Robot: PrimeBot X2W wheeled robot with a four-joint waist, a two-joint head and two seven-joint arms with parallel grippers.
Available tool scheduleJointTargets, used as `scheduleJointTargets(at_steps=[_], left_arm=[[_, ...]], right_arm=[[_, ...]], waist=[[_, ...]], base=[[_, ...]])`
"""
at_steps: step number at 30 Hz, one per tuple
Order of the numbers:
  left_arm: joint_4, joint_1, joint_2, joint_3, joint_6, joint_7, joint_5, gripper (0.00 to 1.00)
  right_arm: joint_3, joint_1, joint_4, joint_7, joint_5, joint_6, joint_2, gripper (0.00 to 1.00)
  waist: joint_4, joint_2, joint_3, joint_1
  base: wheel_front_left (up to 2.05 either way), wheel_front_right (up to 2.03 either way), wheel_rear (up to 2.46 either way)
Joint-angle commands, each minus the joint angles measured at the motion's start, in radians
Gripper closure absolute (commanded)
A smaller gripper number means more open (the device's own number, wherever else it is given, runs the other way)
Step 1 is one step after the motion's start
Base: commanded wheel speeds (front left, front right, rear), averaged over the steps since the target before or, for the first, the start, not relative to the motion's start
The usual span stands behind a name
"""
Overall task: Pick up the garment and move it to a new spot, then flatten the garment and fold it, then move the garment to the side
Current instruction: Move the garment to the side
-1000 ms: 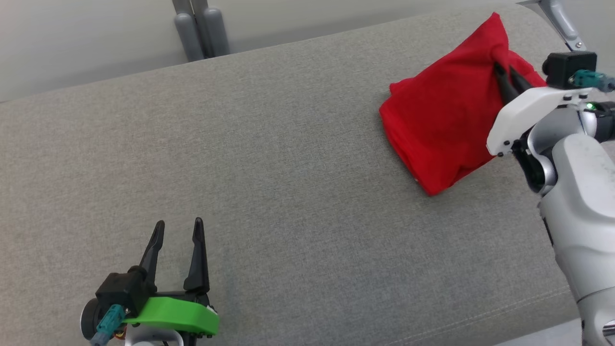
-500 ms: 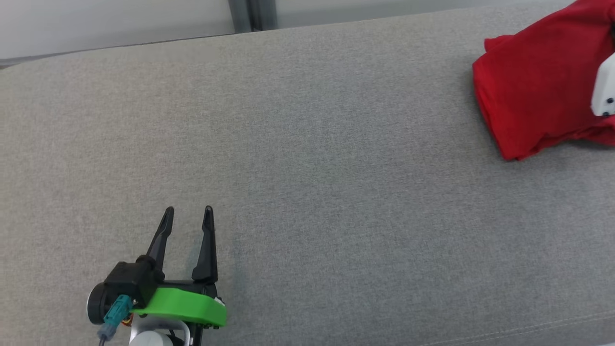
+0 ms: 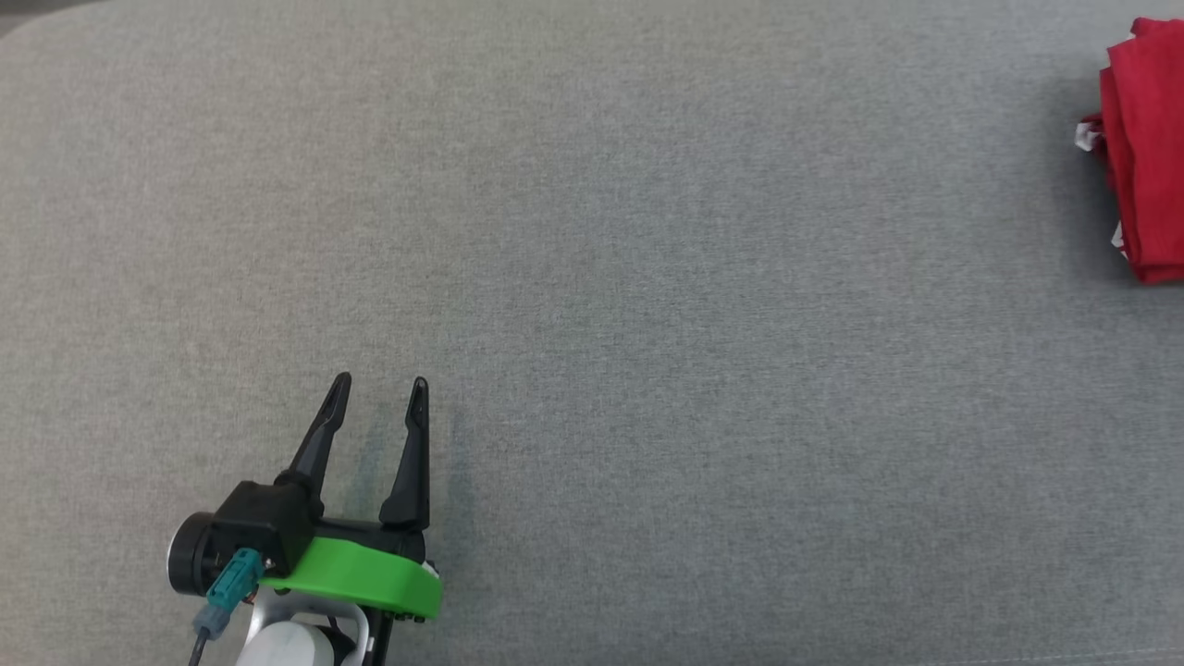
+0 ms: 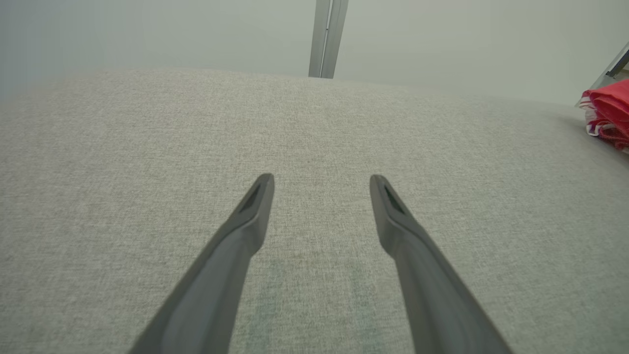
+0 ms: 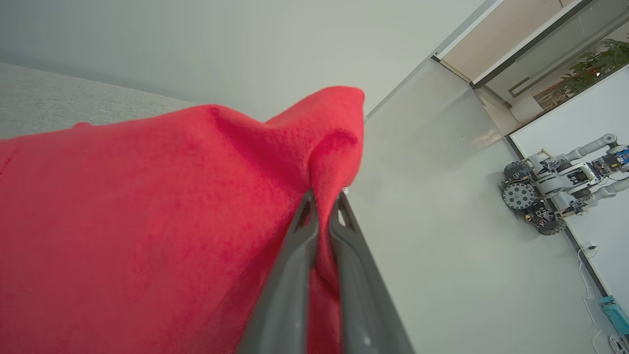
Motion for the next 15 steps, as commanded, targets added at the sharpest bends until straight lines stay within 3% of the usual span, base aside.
scheduleJointTargets(at_steps=[1, 2, 4, 5, 6, 15], left_arm=[[-0.008, -0.019, 0.009, -0.001, -0.001, 0.005, 0.018, 0.00], [-0.012, -0.019, 0.011, -0.003, 0.001, 0.008, 0.018, 0.00], [-0.019, -0.020, 0.016, -0.005, 0.002, 0.011, 0.018, 0.00], [-0.021, -0.021, 0.017, -0.007, 0.003, 0.015, 0.019, 0.00], [-0.026, -0.021, 0.018, -0.008, 0.005, 0.017, 0.020, 0.00], [-0.040, -0.024, 0.025, -0.012, 0.015, 0.024, 0.014, 0.00]], right_arm=[[-0.023, -0.003, 0.008, -0.009, -0.030, -0.002, 0.005, 1.00], [-0.038, 0.002, 0.006, -0.021, -0.056, -0.002, 0.008, 0.97], [-0.068, 0.009, 0.004, -0.032, -0.098, -0.002, 0.017, 0.65], [-0.081, 0.012, 0.005, -0.036, -0.115, -0.002, 0.024, 0.42], [-0.105, 0.013, 0.000, -0.045, -0.135, -0.002, 0.031, 0.00], [-0.248, 0.045, -0.050, -0.117, -0.288, -0.002, 0.131, 0.00]], waist=[[0.027, 0.0000, 0.037, -0.0001], [0.028, 0.0000, 0.044, -0.0001], [0.029, 0.0000, 0.055, -0.0001], [0.029, 0.0000, 0.058, -0.0001], [0.028, 0.0000, 0.063, -0.0001], [0.011, 0.0000, 0.065, -0.0001]], base=[[0.00, 0.00, 0.00], [0.00, 0.00, 0.00], [0.00, 0.00, 0.00], [0.00, 0.00, 0.00], [0.00, 0.00, 0.00], [0.00, 0.00, 0.00]])
